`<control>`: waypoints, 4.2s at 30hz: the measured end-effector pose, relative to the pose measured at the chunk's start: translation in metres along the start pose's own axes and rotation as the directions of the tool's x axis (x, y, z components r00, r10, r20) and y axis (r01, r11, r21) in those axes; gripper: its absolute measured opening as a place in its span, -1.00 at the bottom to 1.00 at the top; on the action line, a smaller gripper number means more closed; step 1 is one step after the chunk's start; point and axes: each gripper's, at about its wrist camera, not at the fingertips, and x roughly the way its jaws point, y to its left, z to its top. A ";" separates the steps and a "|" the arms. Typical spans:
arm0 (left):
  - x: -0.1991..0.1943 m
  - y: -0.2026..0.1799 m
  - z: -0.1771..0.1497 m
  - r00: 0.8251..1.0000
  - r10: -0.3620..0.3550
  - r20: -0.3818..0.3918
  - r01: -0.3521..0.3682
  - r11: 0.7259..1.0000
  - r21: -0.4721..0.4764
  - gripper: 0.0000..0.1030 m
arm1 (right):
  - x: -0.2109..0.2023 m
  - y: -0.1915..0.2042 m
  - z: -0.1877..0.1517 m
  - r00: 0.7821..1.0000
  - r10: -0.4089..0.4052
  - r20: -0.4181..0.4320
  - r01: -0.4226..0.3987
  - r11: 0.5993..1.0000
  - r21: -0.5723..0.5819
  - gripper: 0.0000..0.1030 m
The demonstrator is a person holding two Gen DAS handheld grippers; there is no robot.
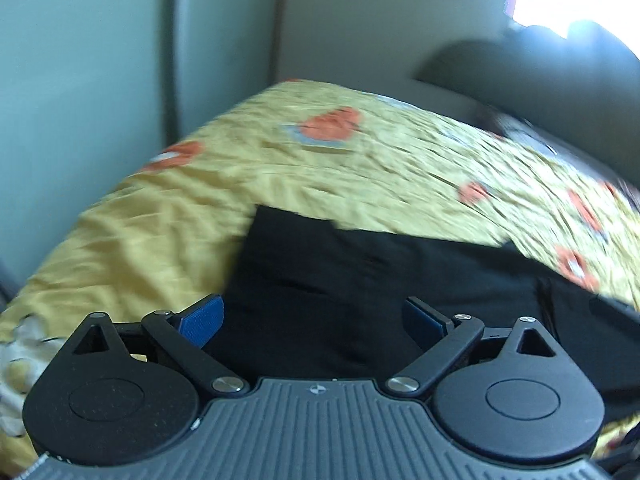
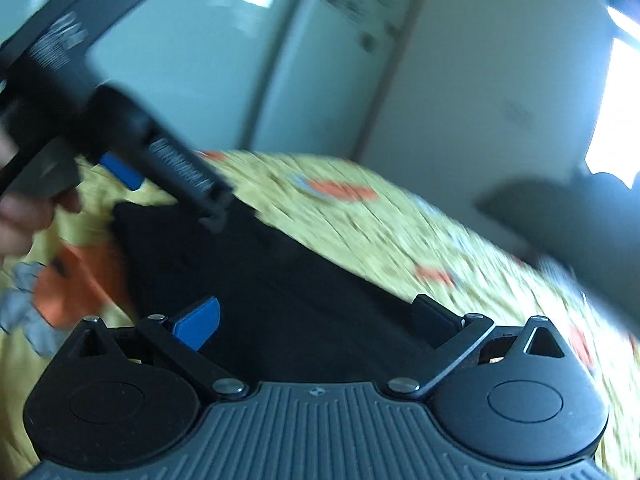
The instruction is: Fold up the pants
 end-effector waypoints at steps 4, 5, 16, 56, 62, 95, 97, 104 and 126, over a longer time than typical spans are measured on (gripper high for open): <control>-0.006 0.039 0.010 0.998 -0.031 -0.049 0.025 0.992 -0.123 0.80 | 0.011 0.034 0.016 0.998 0.057 0.041 -0.052 0.992 -0.115 0.92; -0.007 0.046 0.011 0.998 -0.040 -0.056 0.031 0.989 -0.148 0.80 | 0.014 0.042 0.018 0.997 0.069 0.041 -0.062 0.988 -0.143 0.79; 0.008 0.087 0.000 0.948 -0.278 -0.157 0.195 0.893 -0.405 0.80 | 0.049 0.102 0.024 0.987 0.143 -0.079 -0.161 0.931 -0.328 0.16; 0.078 0.038 0.037 0.964 -0.222 -0.144 0.192 0.961 -0.198 0.61 | 0.079 0.062 0.047 0.987 0.162 0.013 -0.160 0.985 -0.069 -0.74; 0.085 0.039 0.038 0.969 -0.192 -0.157 0.163 0.970 -0.180 0.33 | 0.077 0.060 0.048 0.984 0.179 -0.002 -0.179 0.982 -0.068 -0.74; 0.023 -0.005 0.029 0.993 -0.105 0.049 0.109 0.990 -0.091 -0.68 | 0.102 -0.028 0.051 0.934 0.357 -0.010 -0.318 0.845 0.431 -0.73; 0.010 -0.020 0.030 0.991 -0.113 0.076 0.119 0.990 -0.077 -0.68 | 0.093 -0.031 0.052 0.943 0.334 0.010 -0.305 0.849 0.432 -0.73; -0.025 -0.073 0.027 0.976 -0.148 0.158 0.154 0.987 -0.032 -0.69 | 0.041 -0.071 0.042 0.956 0.252 0.151 -0.293 0.804 0.518 -0.73; -0.075 -0.241 -0.004 0.916 -0.298 0.268 0.231 0.939 0.256 -0.66 | -0.034 -0.176 -0.031 0.954 0.026 0.298 -0.242 0.653 0.718 -0.73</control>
